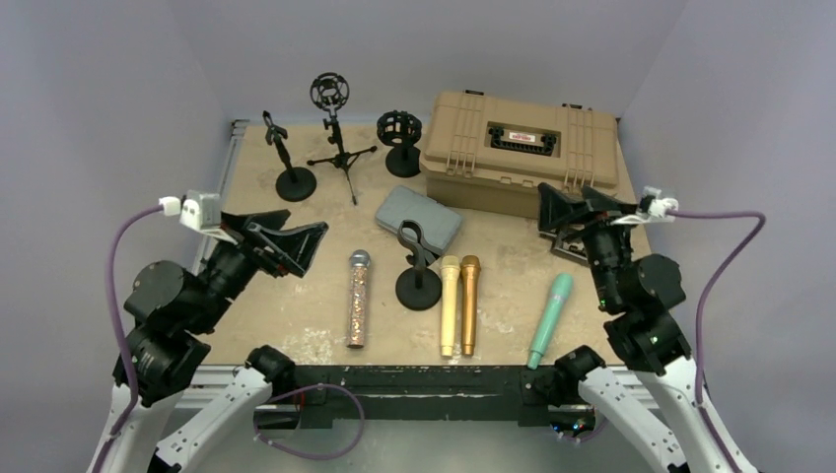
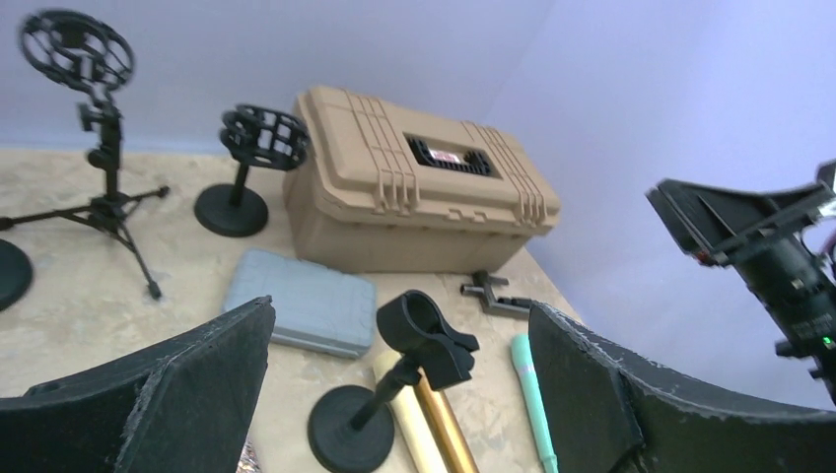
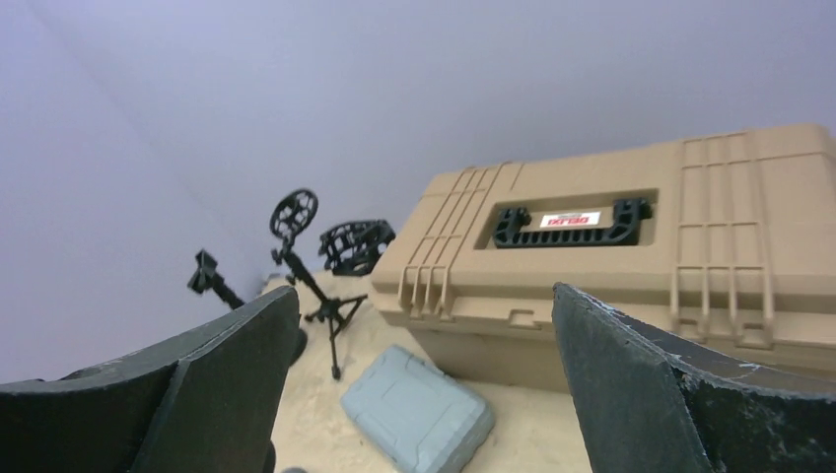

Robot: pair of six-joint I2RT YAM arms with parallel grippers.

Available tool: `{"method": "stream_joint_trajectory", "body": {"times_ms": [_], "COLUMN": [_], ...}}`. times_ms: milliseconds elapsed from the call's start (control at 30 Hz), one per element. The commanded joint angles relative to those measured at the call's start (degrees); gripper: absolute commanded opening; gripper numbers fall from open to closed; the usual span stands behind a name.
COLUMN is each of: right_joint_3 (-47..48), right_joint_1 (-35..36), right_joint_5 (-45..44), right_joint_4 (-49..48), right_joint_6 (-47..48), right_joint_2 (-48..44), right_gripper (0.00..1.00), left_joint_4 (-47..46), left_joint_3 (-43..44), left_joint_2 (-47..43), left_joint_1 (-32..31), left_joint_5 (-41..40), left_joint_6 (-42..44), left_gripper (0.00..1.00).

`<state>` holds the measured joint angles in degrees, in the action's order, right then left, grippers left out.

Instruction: Remove the microphone from the stand

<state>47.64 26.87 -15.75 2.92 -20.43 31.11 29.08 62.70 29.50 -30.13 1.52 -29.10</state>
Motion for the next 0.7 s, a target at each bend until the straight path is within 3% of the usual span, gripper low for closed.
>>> {"method": "stream_joint_trajectory", "body": {"times_ms": [0, 267, 667], "right_joint_3": [-2.53, -2.46, -3.57], "right_joint_1": [-0.10, -0.10, -0.07], "right_joint_5": [-8.51, -14.50, -17.43], "right_joint_4": [-0.71, -0.25, -0.56], "right_joint_6": [1.17, 0.45, 0.24], "right_joint_2": [-4.83, -8.64, -11.89], "right_gripper": [0.99, 0.99, 0.98], "left_joint_4": [-1.18, -1.03, -2.06], "left_joint_3": [0.74, -0.16, -1.81], "left_joint_2": [-3.93, -8.66, -8.01], "left_joint_1": [-0.01, -0.01, -0.02], "left_joint_5": [-7.79, -14.01, -14.83], "left_joint_6": [2.93, 3.56, 4.05], "left_gripper": [0.97, 0.97, 0.96]}}
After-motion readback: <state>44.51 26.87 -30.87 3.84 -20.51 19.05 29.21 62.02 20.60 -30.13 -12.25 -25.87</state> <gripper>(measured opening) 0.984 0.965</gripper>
